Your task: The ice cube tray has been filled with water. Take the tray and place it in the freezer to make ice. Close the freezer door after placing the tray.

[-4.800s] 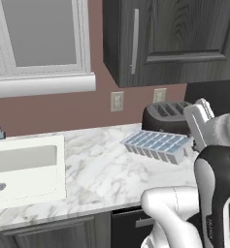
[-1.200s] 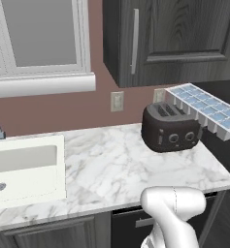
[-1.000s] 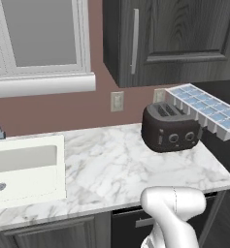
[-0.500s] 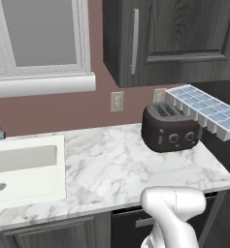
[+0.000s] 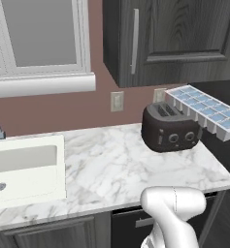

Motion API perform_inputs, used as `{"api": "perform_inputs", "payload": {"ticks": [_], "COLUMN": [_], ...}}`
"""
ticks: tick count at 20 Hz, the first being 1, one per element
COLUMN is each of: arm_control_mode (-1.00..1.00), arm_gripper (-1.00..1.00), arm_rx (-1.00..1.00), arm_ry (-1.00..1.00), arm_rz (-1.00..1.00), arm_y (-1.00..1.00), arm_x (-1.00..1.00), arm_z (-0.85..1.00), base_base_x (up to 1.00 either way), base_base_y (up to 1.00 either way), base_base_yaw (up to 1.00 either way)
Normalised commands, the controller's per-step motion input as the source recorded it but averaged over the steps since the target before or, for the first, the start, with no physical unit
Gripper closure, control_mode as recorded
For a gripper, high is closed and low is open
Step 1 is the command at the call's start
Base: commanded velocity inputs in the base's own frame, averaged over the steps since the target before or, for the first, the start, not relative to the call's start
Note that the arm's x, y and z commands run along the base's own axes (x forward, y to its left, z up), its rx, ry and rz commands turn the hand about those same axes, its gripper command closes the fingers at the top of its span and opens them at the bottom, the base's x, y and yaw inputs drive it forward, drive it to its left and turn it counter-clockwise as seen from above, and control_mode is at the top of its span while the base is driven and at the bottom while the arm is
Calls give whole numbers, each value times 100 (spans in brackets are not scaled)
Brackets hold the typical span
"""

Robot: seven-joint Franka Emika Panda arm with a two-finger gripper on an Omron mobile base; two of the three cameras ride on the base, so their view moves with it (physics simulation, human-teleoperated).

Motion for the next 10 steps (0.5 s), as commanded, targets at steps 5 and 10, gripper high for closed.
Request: {"api": "perform_inputs", "payload": {"ticks": [5, 10], "arm_control_mode": [100, 100], "arm_gripper": [100, 100], "arm_rx": [0, 0], "arm_ry": [0, 0], "arm_rz": [0, 0], "arm_y": [0, 0], "arm_x": [0, 0], "arm_z": [0, 0], "base_base_x": [-48, -73], "base_base_y": [0, -8], "base_base_yaw": [0, 0]}}
